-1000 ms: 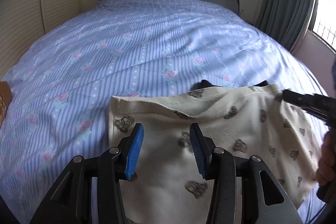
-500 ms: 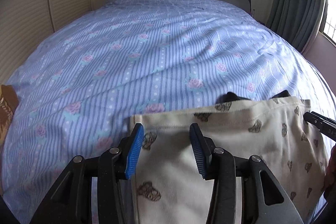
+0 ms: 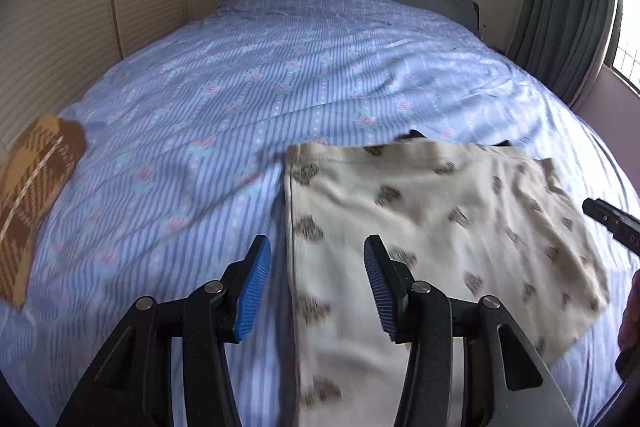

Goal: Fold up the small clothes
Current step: 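Grasp the folded hem edge with the right tool, fold it over again, open, then grasp a corner of the folded shirt with the right tool and lift it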

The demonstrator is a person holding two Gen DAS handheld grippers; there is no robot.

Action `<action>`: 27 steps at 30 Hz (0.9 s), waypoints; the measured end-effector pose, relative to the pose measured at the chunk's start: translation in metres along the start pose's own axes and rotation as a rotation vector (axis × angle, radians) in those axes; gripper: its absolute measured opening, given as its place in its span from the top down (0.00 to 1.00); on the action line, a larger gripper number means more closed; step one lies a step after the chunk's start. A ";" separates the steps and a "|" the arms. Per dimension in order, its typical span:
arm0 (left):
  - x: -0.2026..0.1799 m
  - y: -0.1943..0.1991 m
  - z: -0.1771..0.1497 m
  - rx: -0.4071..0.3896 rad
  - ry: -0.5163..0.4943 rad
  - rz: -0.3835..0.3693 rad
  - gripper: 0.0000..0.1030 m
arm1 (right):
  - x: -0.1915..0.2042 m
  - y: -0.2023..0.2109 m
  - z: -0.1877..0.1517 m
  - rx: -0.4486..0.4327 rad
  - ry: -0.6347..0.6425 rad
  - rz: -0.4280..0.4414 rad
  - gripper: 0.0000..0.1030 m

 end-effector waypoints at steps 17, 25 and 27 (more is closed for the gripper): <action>-0.001 0.031 -0.089 0.059 0.062 0.121 0.51 | -0.030 0.023 -0.096 0.137 -0.034 -0.046 0.55; -0.031 0.066 -0.089 -0.013 0.039 0.095 0.51 | -0.053 0.065 -0.116 0.106 -0.277 0.105 0.52; -0.038 0.070 -0.088 -0.022 0.031 0.090 0.51 | -0.057 0.064 -0.124 0.122 -0.342 0.147 0.52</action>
Point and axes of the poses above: each gripper's, at about its wrist camera, not at the fingertips, and y roughly against the way its jaws point, x to its left, z to its top, the point moved 9 cm from there along -y, roughly the way its jaws point, and after that the axes turned 6 degrees about -z, right-handed, at the moved point
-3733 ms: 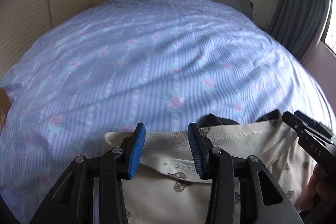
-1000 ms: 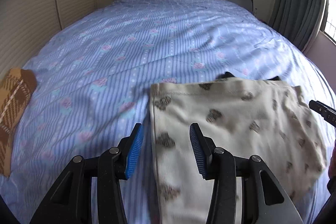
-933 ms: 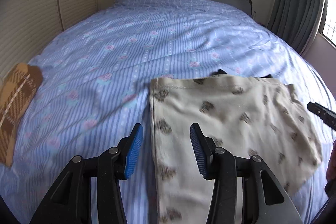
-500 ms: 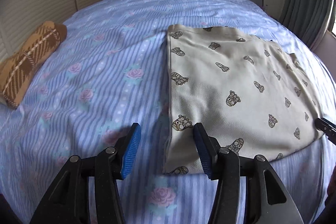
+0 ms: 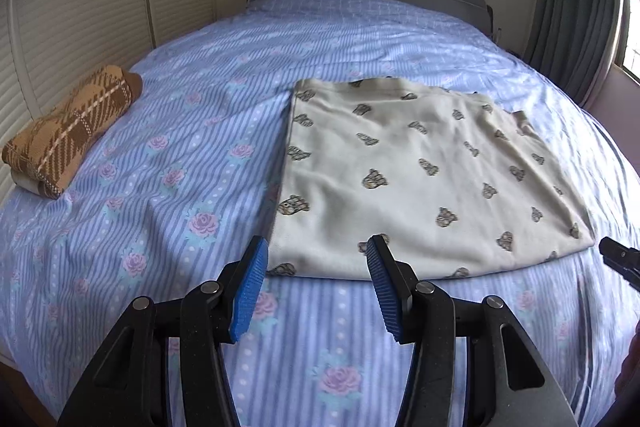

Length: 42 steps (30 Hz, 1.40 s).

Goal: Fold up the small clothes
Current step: 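Grasp a corner of the folded shirt with the right tool and lift it, then fold the lifted corner across the shirt and open the right tool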

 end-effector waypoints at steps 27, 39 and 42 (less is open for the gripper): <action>-0.016 0.021 0.015 -0.010 0.025 -0.029 0.51 | -0.010 -0.048 0.025 0.015 -0.411 0.257 0.91; 0.016 0.026 0.022 -0.012 0.114 -0.052 0.51 | 0.036 -0.009 0.058 -0.123 -0.152 0.072 0.94; 0.035 0.033 0.025 -0.023 0.148 -0.047 0.51 | 0.071 0.002 0.069 -0.171 -0.038 0.054 0.94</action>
Point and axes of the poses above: each gripper's, at about its wrist camera, not at the fingertips, and y roughly against the way its jaws point, x to its left, z to its top, the point moved 9 cm from there along -y, roughly the way its jaws point, and after that the axes turned 6 degrees about -z, right-handed, at the moved point
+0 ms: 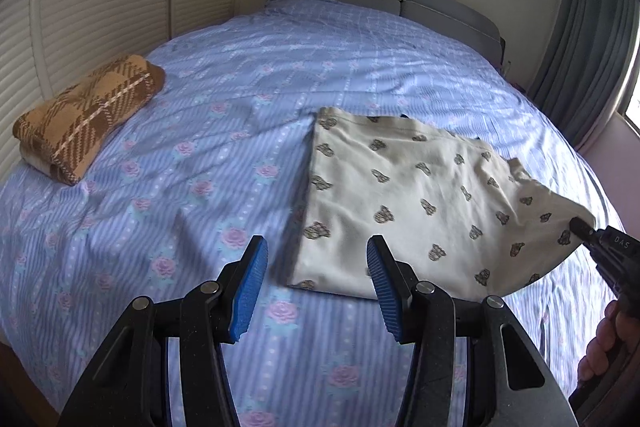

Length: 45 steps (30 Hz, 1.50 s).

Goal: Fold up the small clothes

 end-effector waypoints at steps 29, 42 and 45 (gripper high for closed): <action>0.141 0.030 -0.014 -0.014 0.171 0.048 0.49 | 0.240 -0.043 -0.200 0.185 0.856 0.133 0.87; 0.053 -0.029 0.039 0.060 -0.053 -0.181 0.49 | 0.157 0.000 -0.120 -0.034 0.545 0.010 0.40; 0.026 -0.059 0.065 0.081 -0.070 -0.259 0.50 | 0.126 -0.007 -0.097 -0.033 0.460 -0.074 0.40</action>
Point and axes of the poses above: each gripper's, at about its wrist camera, not at the fingertips, and y roughly against the way its jaws point, x to its left, z to its top, the point moved 9 cm from there along -y, roughly the way its jaws point, and after that the axes turned 6 degrees about -z, right-handed, at the moved point
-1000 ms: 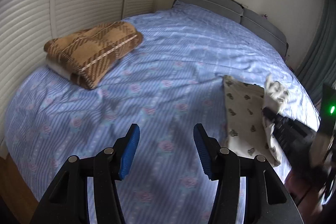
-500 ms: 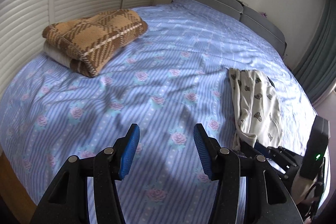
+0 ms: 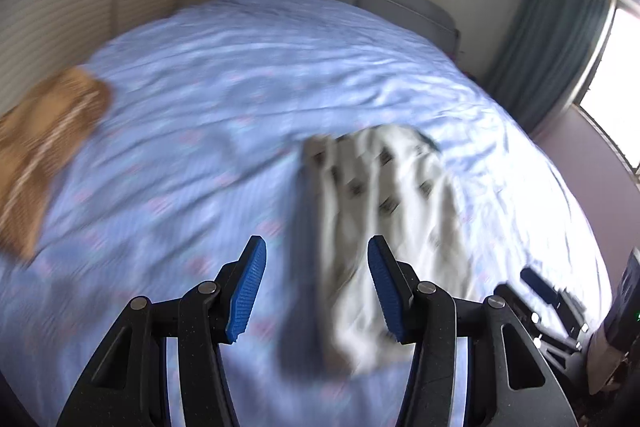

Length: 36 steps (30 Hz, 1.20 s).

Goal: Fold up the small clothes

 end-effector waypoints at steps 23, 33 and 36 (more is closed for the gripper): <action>0.000 -0.134 0.051 0.175 0.006 -0.059 0.87 | -0.081 -0.038 0.023 0.008 -0.231 -0.144 0.40; 0.015 -0.122 0.051 0.158 -0.012 0.045 0.85 | -0.072 -0.034 0.017 0.017 -0.217 -0.122 0.40; 0.016 -0.123 0.044 0.169 -0.011 0.043 0.71 | -0.064 -0.030 0.018 0.016 -0.173 -0.109 0.40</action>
Point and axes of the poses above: each gripper's, at about its wrist camera, not at the fingertips, and y roughly against the way its jaws point, x to its left, z to its top, the point moved 9 cm from there along -y, roughly the way its jaws point, and after that the axes turned 6 degrees about -z, right-handed, at the moved point
